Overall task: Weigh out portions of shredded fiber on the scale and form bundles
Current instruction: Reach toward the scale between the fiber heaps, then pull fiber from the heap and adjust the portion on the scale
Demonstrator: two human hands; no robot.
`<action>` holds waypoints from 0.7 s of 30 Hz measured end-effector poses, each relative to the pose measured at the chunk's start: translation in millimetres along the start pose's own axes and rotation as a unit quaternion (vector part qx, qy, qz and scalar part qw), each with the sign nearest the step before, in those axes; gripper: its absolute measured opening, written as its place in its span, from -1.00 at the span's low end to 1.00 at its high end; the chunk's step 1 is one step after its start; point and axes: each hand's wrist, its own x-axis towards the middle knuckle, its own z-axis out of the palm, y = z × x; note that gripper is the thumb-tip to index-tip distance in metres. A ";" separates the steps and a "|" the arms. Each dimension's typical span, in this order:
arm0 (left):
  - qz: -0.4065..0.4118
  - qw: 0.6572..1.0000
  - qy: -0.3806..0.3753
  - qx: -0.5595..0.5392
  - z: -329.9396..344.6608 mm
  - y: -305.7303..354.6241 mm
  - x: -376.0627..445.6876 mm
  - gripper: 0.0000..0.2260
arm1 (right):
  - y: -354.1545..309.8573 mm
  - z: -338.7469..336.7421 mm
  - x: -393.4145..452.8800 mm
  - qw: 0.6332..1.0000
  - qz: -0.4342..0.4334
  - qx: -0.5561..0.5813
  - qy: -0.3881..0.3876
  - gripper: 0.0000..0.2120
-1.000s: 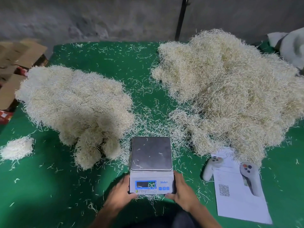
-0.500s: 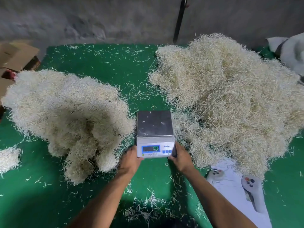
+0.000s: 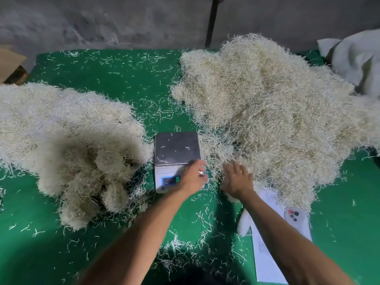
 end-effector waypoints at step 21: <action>-0.160 0.931 -0.178 -0.277 -41.8 116.1 87.5 -0.24 | 43.5 -54.0 30.5 0.967 -0.033 0.211 0.137 -0.52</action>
